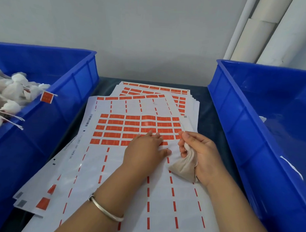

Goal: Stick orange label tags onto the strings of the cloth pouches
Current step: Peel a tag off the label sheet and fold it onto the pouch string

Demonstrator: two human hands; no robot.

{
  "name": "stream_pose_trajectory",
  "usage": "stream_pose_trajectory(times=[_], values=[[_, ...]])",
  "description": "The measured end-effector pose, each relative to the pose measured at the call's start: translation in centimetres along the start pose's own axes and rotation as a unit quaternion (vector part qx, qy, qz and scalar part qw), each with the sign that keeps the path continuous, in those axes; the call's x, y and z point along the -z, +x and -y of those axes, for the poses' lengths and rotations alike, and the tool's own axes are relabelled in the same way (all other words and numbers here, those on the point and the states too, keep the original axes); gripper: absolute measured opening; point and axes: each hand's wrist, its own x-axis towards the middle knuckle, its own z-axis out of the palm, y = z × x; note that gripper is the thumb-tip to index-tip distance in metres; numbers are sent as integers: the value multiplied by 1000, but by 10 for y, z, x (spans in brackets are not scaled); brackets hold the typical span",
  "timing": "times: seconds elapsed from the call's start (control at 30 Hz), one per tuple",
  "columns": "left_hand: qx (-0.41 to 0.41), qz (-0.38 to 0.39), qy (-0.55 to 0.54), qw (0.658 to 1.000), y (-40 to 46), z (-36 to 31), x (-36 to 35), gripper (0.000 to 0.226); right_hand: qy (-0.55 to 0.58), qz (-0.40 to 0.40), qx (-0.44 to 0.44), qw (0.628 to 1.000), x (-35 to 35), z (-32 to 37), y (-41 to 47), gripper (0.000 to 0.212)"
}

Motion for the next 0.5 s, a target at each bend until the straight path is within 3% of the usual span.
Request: stream_pose_trajectory(times=[0.13,0.33,0.5], values=[[-10,-54,-18,998,-4,-2,-2,42,-8,7,3,1000,0,0,1,16],[11,-99,-57,993,-5,-3,-5,38,-7,3,5,1000,1,-2,0,13],[30,-106,-76,991,-5,-6,-2,34,-9,4,6,1000,1,-2,0,23]])
